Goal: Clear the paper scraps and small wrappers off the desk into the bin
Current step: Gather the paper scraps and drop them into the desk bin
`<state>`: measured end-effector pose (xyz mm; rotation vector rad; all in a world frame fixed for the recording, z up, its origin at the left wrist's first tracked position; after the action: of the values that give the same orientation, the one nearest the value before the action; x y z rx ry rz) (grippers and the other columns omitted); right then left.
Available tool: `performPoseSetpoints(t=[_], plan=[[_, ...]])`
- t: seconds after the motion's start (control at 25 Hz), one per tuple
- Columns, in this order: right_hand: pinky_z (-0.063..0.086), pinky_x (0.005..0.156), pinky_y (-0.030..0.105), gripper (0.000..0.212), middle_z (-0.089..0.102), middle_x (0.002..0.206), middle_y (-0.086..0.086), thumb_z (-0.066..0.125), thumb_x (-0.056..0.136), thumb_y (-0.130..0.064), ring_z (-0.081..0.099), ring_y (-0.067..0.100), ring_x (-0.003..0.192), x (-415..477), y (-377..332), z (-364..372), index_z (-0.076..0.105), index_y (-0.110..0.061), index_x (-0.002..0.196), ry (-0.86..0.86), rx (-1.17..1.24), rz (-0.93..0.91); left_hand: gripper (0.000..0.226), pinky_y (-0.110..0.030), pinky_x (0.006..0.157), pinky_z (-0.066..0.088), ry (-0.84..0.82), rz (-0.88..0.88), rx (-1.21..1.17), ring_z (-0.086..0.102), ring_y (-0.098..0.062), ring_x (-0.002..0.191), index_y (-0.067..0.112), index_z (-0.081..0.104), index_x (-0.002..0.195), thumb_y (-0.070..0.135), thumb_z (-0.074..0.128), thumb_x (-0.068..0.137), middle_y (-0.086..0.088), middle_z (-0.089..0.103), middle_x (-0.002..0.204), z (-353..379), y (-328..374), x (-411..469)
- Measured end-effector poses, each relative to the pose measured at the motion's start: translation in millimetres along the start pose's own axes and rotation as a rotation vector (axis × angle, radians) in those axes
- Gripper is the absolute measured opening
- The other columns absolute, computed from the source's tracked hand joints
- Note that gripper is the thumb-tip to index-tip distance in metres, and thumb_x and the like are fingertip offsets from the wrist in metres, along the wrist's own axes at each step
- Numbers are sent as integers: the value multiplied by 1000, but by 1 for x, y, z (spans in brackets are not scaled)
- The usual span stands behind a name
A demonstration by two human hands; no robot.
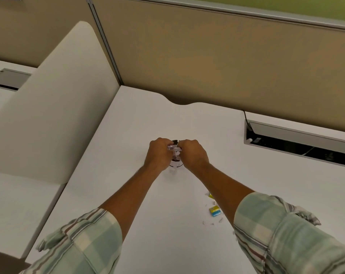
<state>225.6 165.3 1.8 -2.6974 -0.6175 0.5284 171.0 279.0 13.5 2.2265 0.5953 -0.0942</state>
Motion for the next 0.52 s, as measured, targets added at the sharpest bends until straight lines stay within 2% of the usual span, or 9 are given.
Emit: performPoseSetpoints(t=[0.16,0.28,0.4,0.52], plan=[[55,71,40,9,58,97,10,62,91,-11,59,30,85,-3,-3,0,63,-6,99,76,-90,-45,27,-10,63,43,-30,-40,-92,65,-14,91,15,75,110,4,64,88,5,72,105,0,-1,0],[55,72,38,11,59,98,10,64,89,-8,63,30,88,2,-6,4,65,-8,100,37,-188,-68,35,-3,55,43,-59,28,-30,66,-14,84,16,76,109,-4,53,92,2,74,98,2,4,-1],[56,71,34,17,65,90,3,58,87,-5,67,26,85,8,4,1,70,-15,94,-3,-31,-5,28,-3,57,45,-5,91,-8,69,-16,76,8,77,98,-7,54,90,-7,77,92,2,6,0],[58,67,35,24,71,90,4,56,86,-1,66,25,79,5,21,-7,70,-18,96,61,138,45,20,-8,63,54,61,69,15,67,-13,72,5,75,95,-8,61,88,-8,76,92,3,1,2]])
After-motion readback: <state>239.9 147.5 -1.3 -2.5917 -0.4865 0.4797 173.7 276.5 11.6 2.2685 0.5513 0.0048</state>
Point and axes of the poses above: each hand's wrist, its own x-axis towards the middle knuckle, its own z-axis out of the palm, y = z × x, the point moved 8 cm from there along x, towards the middle knuckle
